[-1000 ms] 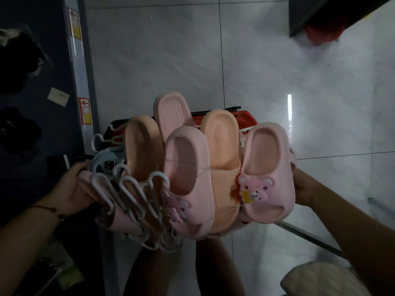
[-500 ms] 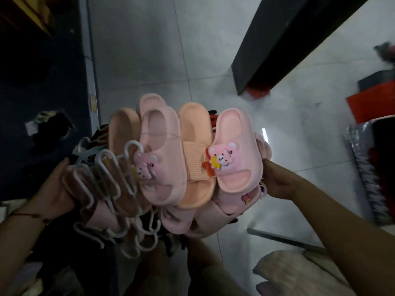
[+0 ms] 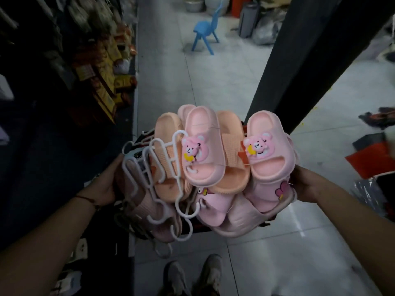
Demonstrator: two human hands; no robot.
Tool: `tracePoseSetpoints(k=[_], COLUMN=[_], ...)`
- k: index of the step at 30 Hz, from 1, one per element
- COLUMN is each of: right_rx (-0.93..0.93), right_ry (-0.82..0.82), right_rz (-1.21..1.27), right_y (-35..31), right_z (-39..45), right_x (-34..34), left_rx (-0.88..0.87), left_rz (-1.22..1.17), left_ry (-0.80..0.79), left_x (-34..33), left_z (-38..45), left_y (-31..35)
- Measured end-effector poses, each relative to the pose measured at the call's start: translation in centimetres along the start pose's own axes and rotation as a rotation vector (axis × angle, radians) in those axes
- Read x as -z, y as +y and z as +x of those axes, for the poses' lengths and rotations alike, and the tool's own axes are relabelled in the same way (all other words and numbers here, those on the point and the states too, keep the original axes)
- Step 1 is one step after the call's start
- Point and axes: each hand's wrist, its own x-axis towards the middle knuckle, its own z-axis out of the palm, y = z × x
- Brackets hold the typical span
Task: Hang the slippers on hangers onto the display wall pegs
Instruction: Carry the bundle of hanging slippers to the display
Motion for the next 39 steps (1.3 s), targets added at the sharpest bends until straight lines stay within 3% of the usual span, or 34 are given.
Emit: tracePoseSetpoints(k=[7, 13, 23, 32, 39], right_rx=[-0.018, 0.009, -0.031, -0.026, 0.065], right_ry=[0.022, -0.106, -0.092, -0.162, -0.064], right_rz=[0.000, -0.053, -0.076, 0.010, 0.028], right_y=[-5.2, -9.2, -15.9, -24.5, -33.4], right_z=[-1.6, -2.3, 3.6, 12.8, 18.4], right_x=[0.4, -1.4, -4.9, -10.6, -14.3], left_rx=[-0.120, -0.267, -0.333, -0.286, -0.319], left_rz=[-0.038, -0.055, -0.057, 0.032, 0.128], left_ry=[-0.025, -0.043, 0.008, -0.017, -0.024], left_x=[-2.7, -3.2, -3.0, -1.7, -3.9], left_z=[-0.9, 0.1, 5.2, 16.1, 22.4], left_y=[4.0, 6.7, 11.7, 23.0, 33.5])
